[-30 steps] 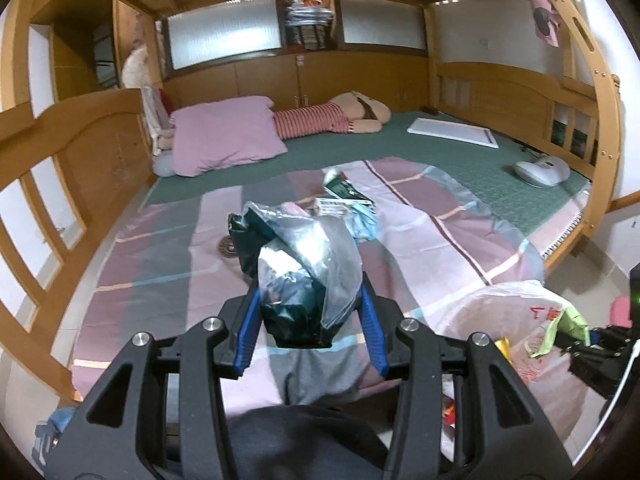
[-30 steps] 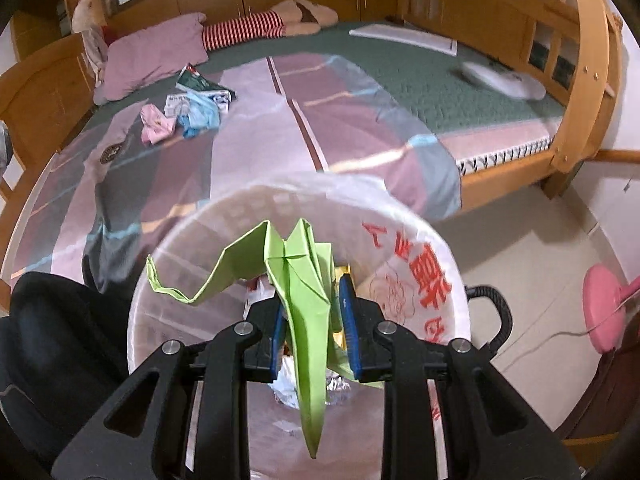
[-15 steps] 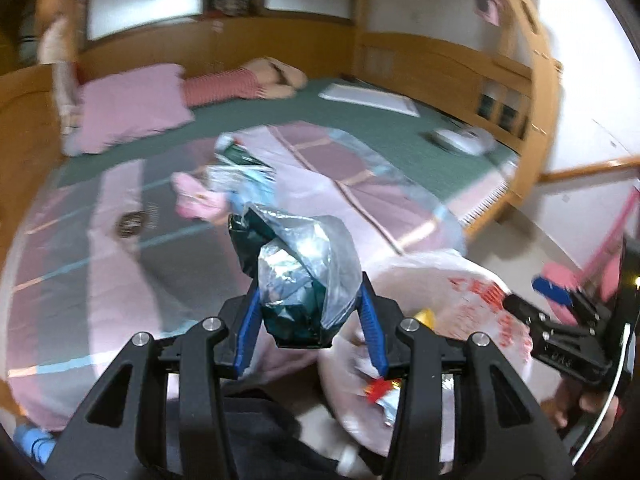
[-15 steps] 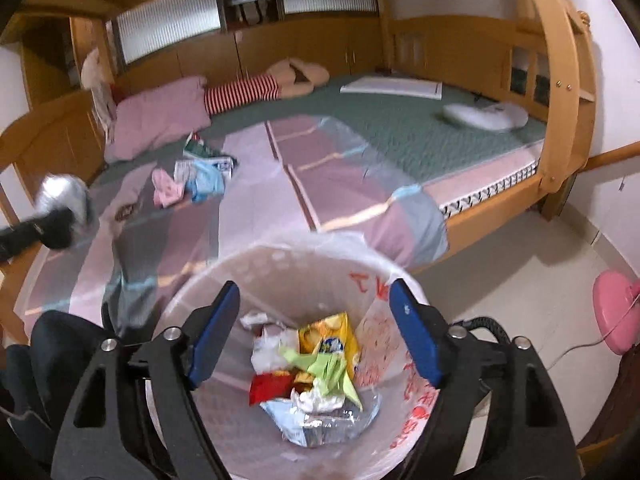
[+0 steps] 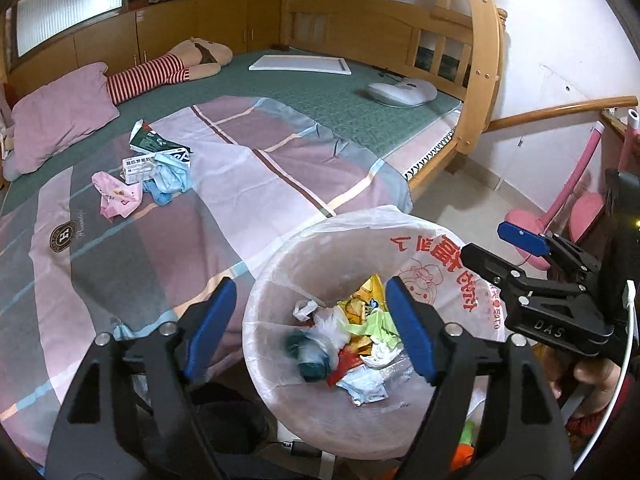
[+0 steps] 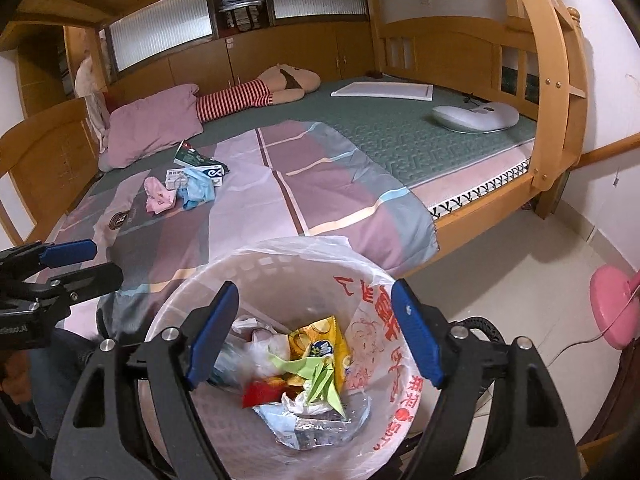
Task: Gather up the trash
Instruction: 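Open the left gripper over the wastebasket to drop the dark bag, then grasp the pink wrapper on the bed with the left gripper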
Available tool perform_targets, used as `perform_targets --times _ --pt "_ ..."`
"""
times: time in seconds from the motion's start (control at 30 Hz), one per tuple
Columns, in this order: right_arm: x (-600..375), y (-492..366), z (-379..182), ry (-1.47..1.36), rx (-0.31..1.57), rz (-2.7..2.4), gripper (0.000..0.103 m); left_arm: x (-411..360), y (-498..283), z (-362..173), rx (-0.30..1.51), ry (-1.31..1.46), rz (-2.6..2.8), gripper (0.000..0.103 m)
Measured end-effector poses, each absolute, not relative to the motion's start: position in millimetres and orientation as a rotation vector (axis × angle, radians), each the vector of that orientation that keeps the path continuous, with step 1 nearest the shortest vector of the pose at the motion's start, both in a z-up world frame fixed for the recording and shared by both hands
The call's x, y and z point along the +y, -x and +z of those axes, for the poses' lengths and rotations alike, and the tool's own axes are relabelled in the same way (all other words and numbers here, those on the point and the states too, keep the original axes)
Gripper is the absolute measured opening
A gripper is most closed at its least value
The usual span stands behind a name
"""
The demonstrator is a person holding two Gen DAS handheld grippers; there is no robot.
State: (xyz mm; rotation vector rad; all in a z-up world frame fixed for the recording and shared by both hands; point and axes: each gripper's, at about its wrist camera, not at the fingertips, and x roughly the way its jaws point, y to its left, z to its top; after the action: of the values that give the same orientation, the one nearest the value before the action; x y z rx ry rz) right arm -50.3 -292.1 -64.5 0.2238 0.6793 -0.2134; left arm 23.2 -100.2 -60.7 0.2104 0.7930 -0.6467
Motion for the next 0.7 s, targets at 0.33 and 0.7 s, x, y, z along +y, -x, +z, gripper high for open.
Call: perform_targets --times 0.33,0.7 --pt "-278.6 16.6 -68.3 -0.238 0.721 -0.184 0.077 -44.6 -54.0 -41.4 0.75 -0.115 -0.488 0.082" --pt "-211.3 -113.6 -66.7 -0.111 0.78 -0.083 0.084 108.6 -142.8 -41.8 0.747 0.148 -0.079 0.082"
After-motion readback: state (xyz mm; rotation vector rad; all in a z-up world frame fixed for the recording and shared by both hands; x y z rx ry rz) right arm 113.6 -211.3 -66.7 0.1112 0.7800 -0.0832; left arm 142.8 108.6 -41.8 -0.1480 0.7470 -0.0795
